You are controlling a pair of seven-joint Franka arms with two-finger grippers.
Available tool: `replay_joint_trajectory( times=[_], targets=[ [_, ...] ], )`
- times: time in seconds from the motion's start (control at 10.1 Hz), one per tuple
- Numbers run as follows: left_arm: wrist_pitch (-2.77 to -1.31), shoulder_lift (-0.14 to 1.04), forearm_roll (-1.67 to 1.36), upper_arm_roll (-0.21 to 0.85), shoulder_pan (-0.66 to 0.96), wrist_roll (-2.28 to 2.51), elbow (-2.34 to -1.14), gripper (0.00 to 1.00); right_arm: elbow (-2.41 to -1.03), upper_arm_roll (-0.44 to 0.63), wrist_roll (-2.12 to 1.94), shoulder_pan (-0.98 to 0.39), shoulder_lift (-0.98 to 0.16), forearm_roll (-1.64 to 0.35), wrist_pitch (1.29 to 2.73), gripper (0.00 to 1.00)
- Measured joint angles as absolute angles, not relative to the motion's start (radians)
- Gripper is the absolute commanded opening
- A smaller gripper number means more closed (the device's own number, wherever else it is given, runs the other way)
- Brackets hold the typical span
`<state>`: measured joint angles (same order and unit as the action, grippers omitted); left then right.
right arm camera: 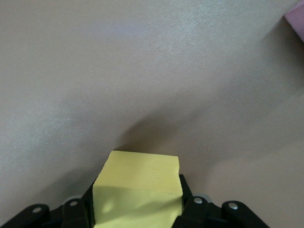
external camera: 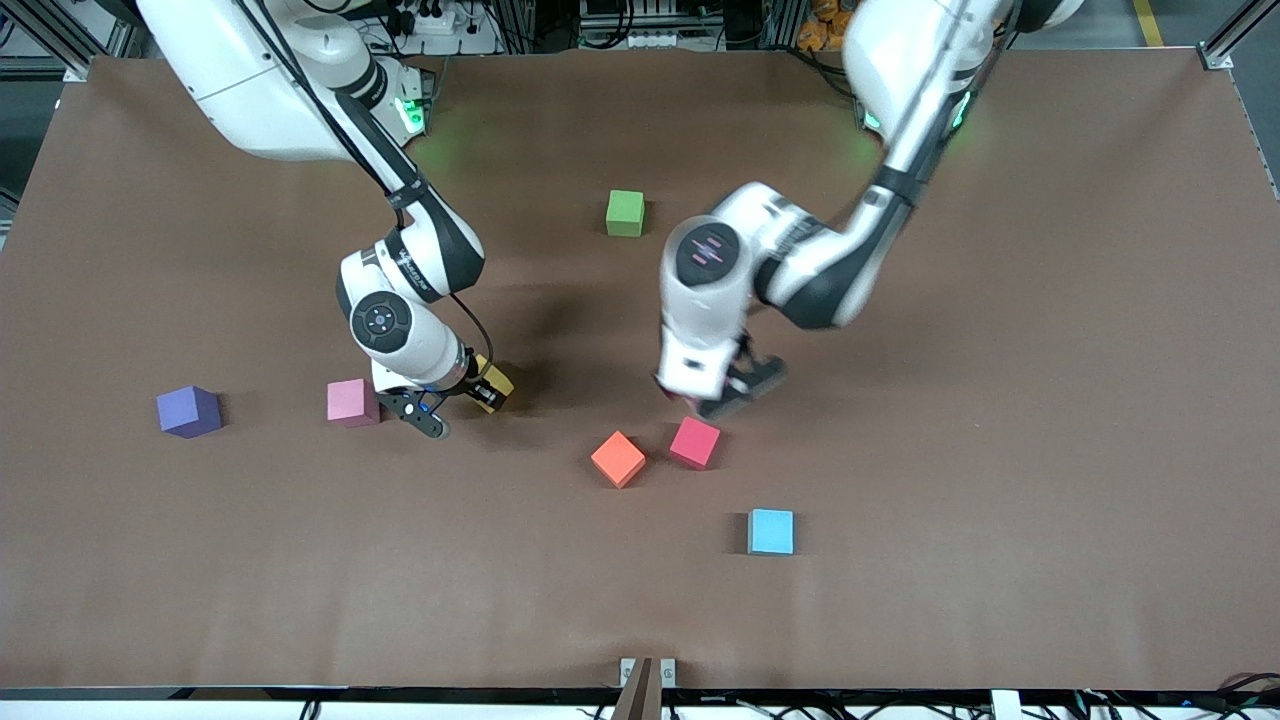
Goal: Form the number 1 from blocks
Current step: 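Place the light pink cube below the green cube with the left gripper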
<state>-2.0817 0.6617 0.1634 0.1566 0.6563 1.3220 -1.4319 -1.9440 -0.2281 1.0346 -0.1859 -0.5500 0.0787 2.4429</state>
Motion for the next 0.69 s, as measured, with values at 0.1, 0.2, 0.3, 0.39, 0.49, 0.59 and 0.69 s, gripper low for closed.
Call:
replay_joint_trajectory(
  times=[0.1,0.2,0.3,0.39,0.49,0.59,0.69],
  targets=[
    [-2.083,0.665,0.163,0.175,0.696,1.325,-1.449,0.0,-1.937,-0.228,1.028,-0.188,-0.549,0.079,2.433,0.05],
    [-2.094,0.667,0.164,0.215,0.713,1.321,-1.474,0.0,-1.916,-0.228,1.008,-0.189,-0.544,0.08,2.393,0.04],
    [-2.125,0.667,0.168,0.263,0.714,1.312,-1.506,0.0,-1.886,-0.223,0.983,-0.189,-0.531,0.08,2.328,0.03],
    [-2.179,0.667,0.171,0.301,0.714,1.29,-1.542,0.0,-1.857,-0.208,0.952,-0.187,-0.51,0.08,2.265,0.03],
    [-2.233,0.667,0.175,0.331,0.713,1.255,-1.577,0.0,-1.842,-0.185,0.915,-0.182,-0.486,0.079,2.221,0.02],
    [-2.274,0.667,0.192,0.352,0.714,1.228,-1.607,0.0,-1.84,-0.164,0.883,-0.175,-0.47,0.079,2.2,0.02],
    [-2.31,0.667,0.229,0.368,0.716,1.222,-1.639,0.0,-1.84,-0.15,0.866,-0.169,-0.464,0.079,2.193,0.02]
  ],
)
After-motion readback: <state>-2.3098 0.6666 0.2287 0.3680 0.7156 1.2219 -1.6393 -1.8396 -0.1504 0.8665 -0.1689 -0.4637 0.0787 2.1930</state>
